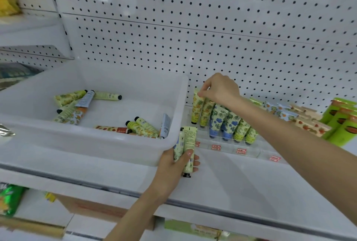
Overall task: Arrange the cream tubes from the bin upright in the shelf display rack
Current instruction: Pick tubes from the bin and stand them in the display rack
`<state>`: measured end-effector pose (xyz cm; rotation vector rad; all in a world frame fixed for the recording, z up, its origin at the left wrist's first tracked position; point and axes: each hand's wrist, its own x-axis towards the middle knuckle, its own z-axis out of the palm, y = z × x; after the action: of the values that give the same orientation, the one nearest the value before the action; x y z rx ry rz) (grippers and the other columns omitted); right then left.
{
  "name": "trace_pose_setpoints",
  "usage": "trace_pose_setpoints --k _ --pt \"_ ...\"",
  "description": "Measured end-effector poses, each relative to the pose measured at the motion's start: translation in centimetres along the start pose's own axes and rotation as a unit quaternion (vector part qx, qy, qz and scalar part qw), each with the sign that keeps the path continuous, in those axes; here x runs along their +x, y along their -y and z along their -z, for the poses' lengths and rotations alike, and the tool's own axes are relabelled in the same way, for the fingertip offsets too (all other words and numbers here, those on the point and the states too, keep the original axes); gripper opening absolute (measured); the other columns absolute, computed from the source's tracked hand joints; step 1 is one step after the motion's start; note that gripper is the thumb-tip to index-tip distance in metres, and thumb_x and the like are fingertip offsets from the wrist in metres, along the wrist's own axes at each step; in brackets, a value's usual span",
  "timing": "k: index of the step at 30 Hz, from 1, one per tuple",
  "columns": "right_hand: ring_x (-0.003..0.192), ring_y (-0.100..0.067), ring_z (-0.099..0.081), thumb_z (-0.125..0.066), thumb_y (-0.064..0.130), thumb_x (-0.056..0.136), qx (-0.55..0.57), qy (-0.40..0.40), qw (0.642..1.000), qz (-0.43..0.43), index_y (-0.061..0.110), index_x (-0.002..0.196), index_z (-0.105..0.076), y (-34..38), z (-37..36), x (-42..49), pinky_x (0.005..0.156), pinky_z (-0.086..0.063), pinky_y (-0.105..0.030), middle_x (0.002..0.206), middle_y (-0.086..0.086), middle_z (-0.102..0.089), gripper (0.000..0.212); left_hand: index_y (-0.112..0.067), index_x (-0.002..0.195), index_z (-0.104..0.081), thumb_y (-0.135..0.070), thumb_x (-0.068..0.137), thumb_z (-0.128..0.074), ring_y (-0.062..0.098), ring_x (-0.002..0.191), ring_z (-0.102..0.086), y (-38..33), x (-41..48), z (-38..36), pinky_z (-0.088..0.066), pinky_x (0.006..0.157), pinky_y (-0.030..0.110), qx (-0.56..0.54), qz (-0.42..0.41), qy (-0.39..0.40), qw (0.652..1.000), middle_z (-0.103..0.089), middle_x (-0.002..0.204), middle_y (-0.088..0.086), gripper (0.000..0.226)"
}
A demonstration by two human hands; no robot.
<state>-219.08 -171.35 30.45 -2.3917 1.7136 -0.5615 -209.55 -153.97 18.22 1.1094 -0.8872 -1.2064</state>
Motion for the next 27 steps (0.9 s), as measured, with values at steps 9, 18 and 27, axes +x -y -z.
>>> trace_pose_setpoints --k 9,18,27 --pt "0.075 -0.015 -0.059 -0.071 0.032 0.081 -0.032 0.017 0.999 0.017 0.022 0.081 -0.074 0.2 -0.8 -0.1 0.065 -0.041 -0.025 0.089 0.004 -0.071 0.01 -0.014 0.1 -0.059 -0.005 0.095 -0.051 0.014 0.066 -0.068 -0.2 -0.1 -0.1 -0.056 0.06 0.025 -0.004 0.003 -0.005 1.0 -0.068 0.076 0.007 0.014" --pt "0.078 -0.016 -0.059 -0.075 0.036 0.077 -0.087 0.038 0.995 0.037 0.022 0.084 -0.07 0.4 -0.3 0.1 0.069 -0.043 -0.027 0.086 0.005 -0.067 0.016 -0.015 0.101 -0.059 -0.006 0.095 -0.051 0.014 0.067 -0.069 -0.4 -0.2 -0.2 -0.057 0.061 0.026 0.002 0.012 -0.007 1.0 -0.069 0.077 0.007 0.013" --pt "0.051 -0.004 -0.039 -0.073 0.03 0.079 0.096 0.017 0.992 0.074 0.018 0.083 -0.074 -0.3 2.8 -2.3 0.051 -0.03 -0.021 0.055 0.01 -0.044 0.013 -0.014 0.106 -0.061 -0.006 0.092 -0.057 0.017 0.074 -0.07 -0.9 -0.7 0.1 -0.054 0.06 0.023 0.023 0.018 0.022 0.999 -0.073 0.085 0.008 0.016"
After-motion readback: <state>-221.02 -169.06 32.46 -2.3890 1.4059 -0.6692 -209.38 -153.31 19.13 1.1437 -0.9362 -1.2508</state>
